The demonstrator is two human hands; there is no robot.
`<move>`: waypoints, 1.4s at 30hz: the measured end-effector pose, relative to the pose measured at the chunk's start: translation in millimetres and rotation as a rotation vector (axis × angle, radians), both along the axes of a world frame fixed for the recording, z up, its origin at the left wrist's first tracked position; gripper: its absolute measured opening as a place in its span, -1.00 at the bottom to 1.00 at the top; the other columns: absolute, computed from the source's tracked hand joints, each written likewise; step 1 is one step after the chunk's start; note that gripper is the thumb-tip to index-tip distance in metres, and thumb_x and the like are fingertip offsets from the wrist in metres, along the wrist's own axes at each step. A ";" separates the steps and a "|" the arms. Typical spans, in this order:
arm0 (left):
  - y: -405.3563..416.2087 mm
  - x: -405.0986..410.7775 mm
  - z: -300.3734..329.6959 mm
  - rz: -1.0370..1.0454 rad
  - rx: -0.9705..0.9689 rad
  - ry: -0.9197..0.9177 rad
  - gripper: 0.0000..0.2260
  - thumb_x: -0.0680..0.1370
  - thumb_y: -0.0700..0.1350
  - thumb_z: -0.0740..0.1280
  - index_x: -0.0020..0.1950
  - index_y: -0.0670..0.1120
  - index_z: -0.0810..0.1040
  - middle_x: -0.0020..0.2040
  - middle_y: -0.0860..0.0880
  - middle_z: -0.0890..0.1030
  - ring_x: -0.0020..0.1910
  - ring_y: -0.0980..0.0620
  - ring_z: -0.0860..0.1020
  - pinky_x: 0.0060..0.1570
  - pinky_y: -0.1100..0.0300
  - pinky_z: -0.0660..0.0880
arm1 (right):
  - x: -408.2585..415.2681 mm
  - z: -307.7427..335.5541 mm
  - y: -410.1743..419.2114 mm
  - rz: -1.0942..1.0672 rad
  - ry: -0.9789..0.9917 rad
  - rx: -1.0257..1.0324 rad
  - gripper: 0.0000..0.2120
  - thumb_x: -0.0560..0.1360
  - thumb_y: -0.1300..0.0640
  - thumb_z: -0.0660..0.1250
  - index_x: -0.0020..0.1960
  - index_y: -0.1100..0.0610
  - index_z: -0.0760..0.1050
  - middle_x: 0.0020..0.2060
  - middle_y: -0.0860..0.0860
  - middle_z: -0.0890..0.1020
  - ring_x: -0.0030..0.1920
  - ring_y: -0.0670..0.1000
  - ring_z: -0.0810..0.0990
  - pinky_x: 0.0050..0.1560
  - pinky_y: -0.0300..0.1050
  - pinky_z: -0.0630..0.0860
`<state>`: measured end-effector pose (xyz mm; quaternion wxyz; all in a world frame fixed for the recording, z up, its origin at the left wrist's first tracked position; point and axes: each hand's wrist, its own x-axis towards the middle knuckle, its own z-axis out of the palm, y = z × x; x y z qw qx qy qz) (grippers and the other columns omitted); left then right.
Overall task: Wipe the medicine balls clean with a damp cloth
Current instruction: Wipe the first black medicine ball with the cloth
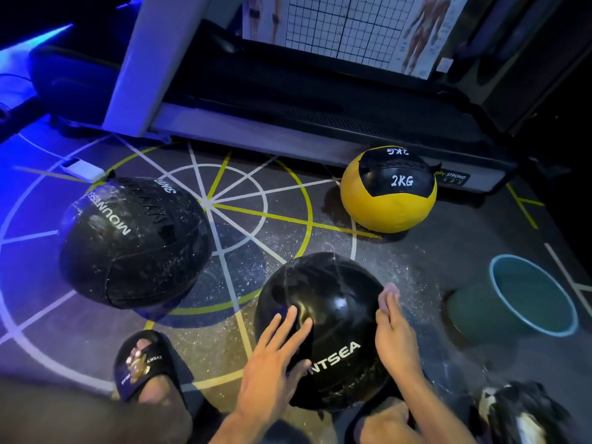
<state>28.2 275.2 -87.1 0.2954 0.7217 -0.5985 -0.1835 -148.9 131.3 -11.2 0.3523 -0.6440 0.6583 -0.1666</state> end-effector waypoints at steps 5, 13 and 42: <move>-8.6 -14.1 -6.5 -0.063 -0.030 -0.033 -0.30 0.62 0.06 0.33 0.58 0.46 -0.03 0.64 0.35 -0.12 0.64 0.21 -0.14 0.50 0.35 0.07 | 54.6 16.5 -7.9 0.251 0.236 -0.174 -0.54 0.75 0.05 -0.01 0.61 0.14 0.23 0.59 0.05 0.29 0.52 0.07 0.37 0.41 -0.06 0.37; -5.7 -8.3 -17.2 -0.054 -0.039 -0.002 -0.49 0.66 0.26 0.07 0.60 0.44 -0.01 0.66 0.31 -0.06 0.65 0.15 -0.07 0.57 0.02 0.23 | 49.4 27.4 -50.1 0.696 0.327 -0.263 -0.57 0.73 0.04 -0.04 0.50 0.08 0.39 0.40 0.14 0.49 0.42 0.12 0.48 0.35 -0.02 0.44; 12.5 -22.3 -23.1 0.611 0.595 1.649 -0.55 0.41 0.28 0.46 0.18 0.07 0.57 -0.12 0.09 0.76 0.05 -0.02 0.64 -0.09 0.07 0.52 | -31.9 -0.1 -49.5 0.044 0.268 -0.007 -0.44 0.70 -0.24 -0.11 0.56 -0.05 0.36 0.46 0.07 0.48 0.47 0.26 0.41 0.49 0.18 0.28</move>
